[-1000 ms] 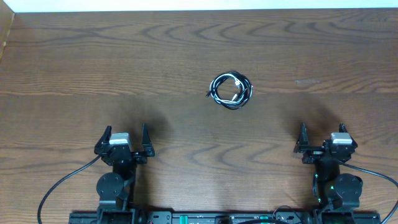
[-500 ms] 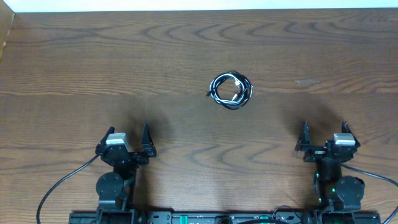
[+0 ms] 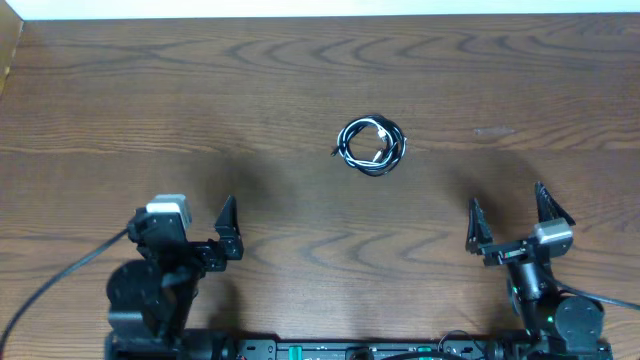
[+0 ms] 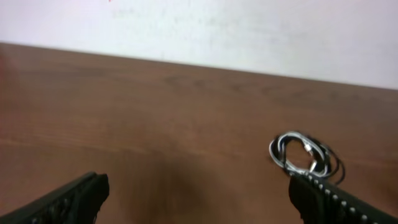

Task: Untangle cables
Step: 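Move the left gripper forward over the black and white cable bundle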

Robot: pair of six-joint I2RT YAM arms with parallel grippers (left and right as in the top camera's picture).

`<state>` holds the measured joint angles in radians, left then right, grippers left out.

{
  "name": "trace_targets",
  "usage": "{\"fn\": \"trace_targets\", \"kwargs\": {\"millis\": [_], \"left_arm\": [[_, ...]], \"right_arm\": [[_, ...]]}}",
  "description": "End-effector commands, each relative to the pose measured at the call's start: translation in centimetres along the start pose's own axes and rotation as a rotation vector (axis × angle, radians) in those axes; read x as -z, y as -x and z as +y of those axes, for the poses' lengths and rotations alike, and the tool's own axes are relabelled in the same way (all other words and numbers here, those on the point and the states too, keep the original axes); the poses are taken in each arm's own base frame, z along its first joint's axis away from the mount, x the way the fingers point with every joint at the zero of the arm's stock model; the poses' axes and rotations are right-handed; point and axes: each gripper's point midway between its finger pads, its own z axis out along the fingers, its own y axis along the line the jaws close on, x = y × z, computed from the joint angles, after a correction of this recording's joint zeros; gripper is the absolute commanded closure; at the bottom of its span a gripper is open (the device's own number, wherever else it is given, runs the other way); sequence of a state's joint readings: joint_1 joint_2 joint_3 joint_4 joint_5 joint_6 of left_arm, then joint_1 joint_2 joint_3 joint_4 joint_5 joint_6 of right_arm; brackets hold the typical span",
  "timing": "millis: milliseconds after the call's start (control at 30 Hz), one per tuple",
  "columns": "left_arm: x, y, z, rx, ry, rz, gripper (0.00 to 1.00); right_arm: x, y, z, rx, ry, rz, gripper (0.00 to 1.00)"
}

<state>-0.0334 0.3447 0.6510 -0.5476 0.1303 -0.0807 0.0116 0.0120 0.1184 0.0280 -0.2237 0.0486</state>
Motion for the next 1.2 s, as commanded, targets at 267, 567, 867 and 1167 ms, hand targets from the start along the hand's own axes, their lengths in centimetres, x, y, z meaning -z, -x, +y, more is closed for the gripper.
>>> {"fn": "trace_targets", "kwargs": {"millis": [267, 567, 867, 1167], "left_arm": [[-2.5, 1.1, -3.4, 0.019, -0.163, 0.316, 0.02], [-4.7, 1.7, -6.0, -0.13, -0.299, 0.42, 0.02], [-5.7, 2.8, -6.9, -0.282, -0.302, 0.409, 0.02], [-6.1, 3.1, -7.3, -0.3, -0.303, 0.392, 0.02]], "right_arm": [[2.7, 10.7, 1.1, 0.0, -0.006, 0.081, 0.01], [-1.2, 13.5, 0.4, -0.001, -0.003, 0.392, 0.01], [-6.5, 10.0, 0.0, -0.089, 0.057, 0.802, 0.01], [-8.4, 4.4, -0.8, -0.166, 0.057, 1.078, 0.01]]}}
